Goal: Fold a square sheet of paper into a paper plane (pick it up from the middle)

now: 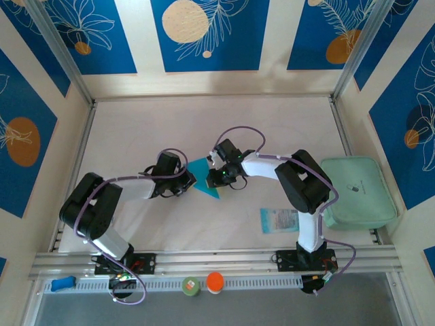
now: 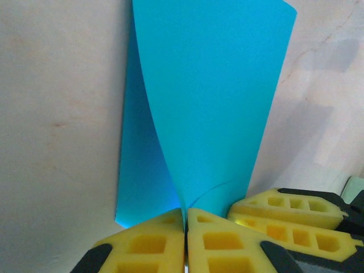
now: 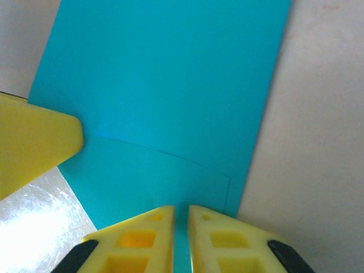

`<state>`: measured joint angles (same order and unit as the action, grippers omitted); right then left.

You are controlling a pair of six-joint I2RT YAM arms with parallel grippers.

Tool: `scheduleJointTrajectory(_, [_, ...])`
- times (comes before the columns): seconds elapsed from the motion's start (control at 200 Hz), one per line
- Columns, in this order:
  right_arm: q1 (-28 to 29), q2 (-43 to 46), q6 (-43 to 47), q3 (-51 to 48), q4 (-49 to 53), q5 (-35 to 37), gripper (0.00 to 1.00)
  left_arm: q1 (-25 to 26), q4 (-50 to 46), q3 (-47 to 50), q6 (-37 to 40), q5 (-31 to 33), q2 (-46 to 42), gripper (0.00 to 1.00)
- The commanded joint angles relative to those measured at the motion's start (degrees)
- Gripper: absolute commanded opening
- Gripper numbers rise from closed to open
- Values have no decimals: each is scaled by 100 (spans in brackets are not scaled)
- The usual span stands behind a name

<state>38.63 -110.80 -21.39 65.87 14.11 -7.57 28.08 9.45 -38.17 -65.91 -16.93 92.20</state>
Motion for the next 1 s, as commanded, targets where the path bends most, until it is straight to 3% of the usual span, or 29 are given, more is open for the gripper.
scheduleJointTrajectory(0.0, [-31, 375, 401, -74, 2, 313, 21, -39, -181, -188, -153, -57, -62, 8])
scheduleJointTrajectory(0.25, [326, 1287, 654, -882, -821, 1085, 36, 3, -1176, -604, -221, 193, -186, 8])
scheduleJointTrajectory(0.53, [1190, 1474, 1355, -1626, -1795, 2419, 36, 41, -1790, -987, -250, 348, -198, 8])
scheduleJointTrajectory(0.995, [1539, 868, 1958, -1610, -2525, 2647, 35, 54, -1836, -1044, -429, 379, -290, 9])
